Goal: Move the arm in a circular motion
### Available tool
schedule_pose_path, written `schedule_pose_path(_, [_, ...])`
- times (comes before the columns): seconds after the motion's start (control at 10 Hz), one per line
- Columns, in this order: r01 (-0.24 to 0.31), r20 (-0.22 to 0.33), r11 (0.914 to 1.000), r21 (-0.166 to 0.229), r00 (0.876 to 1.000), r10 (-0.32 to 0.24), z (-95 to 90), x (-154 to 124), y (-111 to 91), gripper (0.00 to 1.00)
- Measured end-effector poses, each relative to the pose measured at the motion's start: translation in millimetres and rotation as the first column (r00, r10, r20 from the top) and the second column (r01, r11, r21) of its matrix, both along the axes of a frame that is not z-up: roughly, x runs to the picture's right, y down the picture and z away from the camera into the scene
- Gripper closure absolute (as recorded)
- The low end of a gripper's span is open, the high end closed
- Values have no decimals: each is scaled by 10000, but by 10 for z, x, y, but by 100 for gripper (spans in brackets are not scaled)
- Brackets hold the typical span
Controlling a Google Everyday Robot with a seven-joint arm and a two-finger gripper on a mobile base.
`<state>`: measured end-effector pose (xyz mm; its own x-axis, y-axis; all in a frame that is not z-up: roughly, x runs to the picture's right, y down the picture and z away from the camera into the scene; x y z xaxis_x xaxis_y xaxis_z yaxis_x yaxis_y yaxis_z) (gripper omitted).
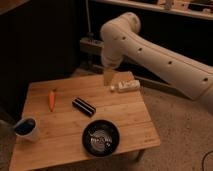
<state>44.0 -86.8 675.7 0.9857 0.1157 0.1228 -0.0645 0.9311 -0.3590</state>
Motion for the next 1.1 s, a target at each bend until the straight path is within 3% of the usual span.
schedule_pose_path(0.1, [-303,-340,9995,-121,9990,299,36,207,59,20])
schedule_pose_path(0.2, [-830,-910,9960,-317,9926,798,73,558,190,20])
schedule_pose_path(0.4, [-1509,-1621,9871,-533,9767,1406,99,998,392,20])
schedule_pose_path(0.7, [-2731,-2535,9590,-752,9354,2465,77,1733,795,20])
schedule_pose_path(0.9, [-3733,-2707,9246,-763,9002,3411,-11,2221,1125,20])
schedule_pose_path(1.0, [-3968,-2622,9152,-706,8926,3668,-83,2383,1232,20])
schedule_pose_path(1.1, [-3996,-2308,9144,-643,8974,3760,-219,2542,1361,20])
